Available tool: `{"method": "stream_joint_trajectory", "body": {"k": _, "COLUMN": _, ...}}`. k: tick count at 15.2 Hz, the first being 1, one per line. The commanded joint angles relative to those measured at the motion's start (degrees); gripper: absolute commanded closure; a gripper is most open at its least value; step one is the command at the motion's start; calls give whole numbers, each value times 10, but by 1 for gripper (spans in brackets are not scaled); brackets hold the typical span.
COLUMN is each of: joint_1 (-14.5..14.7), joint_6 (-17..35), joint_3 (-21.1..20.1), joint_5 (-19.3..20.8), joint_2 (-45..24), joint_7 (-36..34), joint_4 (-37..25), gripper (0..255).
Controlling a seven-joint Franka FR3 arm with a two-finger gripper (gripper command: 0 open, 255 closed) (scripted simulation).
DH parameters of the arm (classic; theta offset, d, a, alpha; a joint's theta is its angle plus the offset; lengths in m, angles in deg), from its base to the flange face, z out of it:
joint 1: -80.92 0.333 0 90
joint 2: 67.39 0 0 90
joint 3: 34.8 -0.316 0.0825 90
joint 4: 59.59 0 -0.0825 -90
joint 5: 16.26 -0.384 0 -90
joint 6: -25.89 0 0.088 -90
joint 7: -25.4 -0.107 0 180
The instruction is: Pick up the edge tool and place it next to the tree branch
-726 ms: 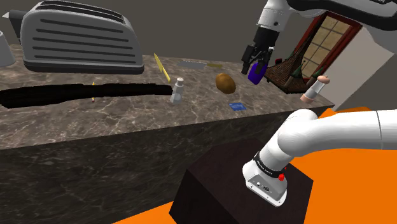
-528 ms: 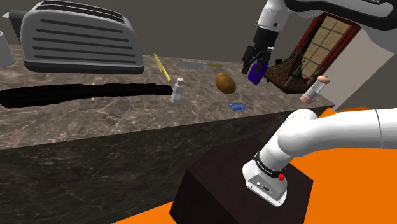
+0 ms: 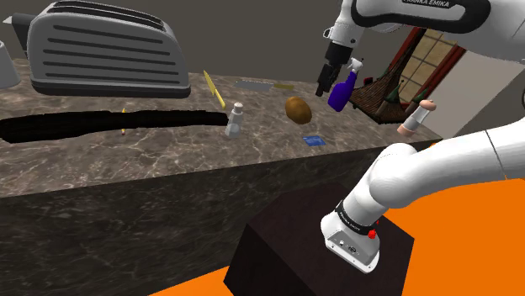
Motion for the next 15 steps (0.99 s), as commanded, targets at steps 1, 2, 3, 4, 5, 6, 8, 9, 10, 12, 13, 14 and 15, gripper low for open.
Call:
{"method": "stream_joint_trajectory", "body": {"k": 1, "joint_1": 11, "joint_6": 28, "joint_3": 25, "joint_5": 12, "joint_2": -31, "joint_7": 60, "joint_4": -9, "gripper": 0}}
{"method": "stream_joint_trajectory", "body": {"k": 2, "joint_1": 17, "joint_6": 41, "joint_3": 38, "joint_5": 15, "joint_2": -49, "joint_7": 88, "joint_4": -18, "gripper": 0}}
{"method": "stream_joint_trajectory", "body": {"k": 3, "joint_1": 23, "joint_6": 53, "joint_3": 51, "joint_5": 18, "joint_2": -68, "joint_7": 117, "joint_4": -27, "gripper": 0}}
{"method": "stream_joint_trajectory", "body": {"k": 4, "joint_1": 30, "joint_6": 64, "joint_3": 63, "joint_5": 19, "joint_2": -87, "joint_7": 146, "joint_4": -38, "gripper": 0}}
{"method": "stream_joint_trajectory", "body": {"k": 5, "joint_1": 36, "joint_6": 76, "joint_3": 75, "joint_5": 18, "joint_2": -108, "joint_7": 175, "joint_4": -49, "gripper": 0}}
{"method": "stream_joint_trajectory", "body": {"k": 6, "joint_1": 43, "joint_6": 87, "joint_3": 86, "joint_5": 17, "joint_2": -128, "joint_7": 204, "joint_4": -62, "gripper": 0}}
{"method": "stream_joint_trajectory", "body": {"k": 8, "joint_1": 56, "joint_6": 108, "joint_3": 108, "joint_5": 9, "joint_2": -172, "joint_7": 264, "joint_4": -88, "gripper": 0}}
{"method": "stream_joint_trajectory", "body": {"k": 9, "joint_1": 62, "joint_6": 117, "joint_3": 118, "joint_5": 3, "joint_2": -194, "joint_7": 294, "joint_4": -103, "gripper": 0}}
{"method": "stream_joint_trajectory", "body": {"k": 10, "joint_1": 68, "joint_6": 126, "joint_3": 128, "joint_5": -5, "joint_2": -217, "joint_7": 324, "joint_4": -118, "gripper": 0}}
{"method": "stream_joint_trajectory", "body": {"k": 12, "joint_1": 77, "joint_6": 142, "joint_3": 144, "joint_5": -24, "joint_2": -264, "joint_7": 385, "joint_4": -151, "gripper": 0}}
{"method": "stream_joint_trajectory", "body": {"k": 13, "joint_1": 81, "joint_6": 149, "joint_3": 151, "joint_5": -36, "joint_2": -289, "joint_7": 416, "joint_4": -168, "gripper": 0}}
{"method": "stream_joint_trajectory", "body": {"k": 14, "joint_1": 84, "joint_6": 155, "joint_3": 157, "joint_5": -48, "joint_2": -313, "joint_7": 447, "joint_4": -186, "gripper": 0}}
{"method": "stream_joint_trajectory", "body": {"k": 15, "joint_1": 85, "joint_6": 159, "joint_3": 160, "joint_5": -62, "joint_2": -338, "joint_7": 477, "joint_4": -205, "gripper": 0}}
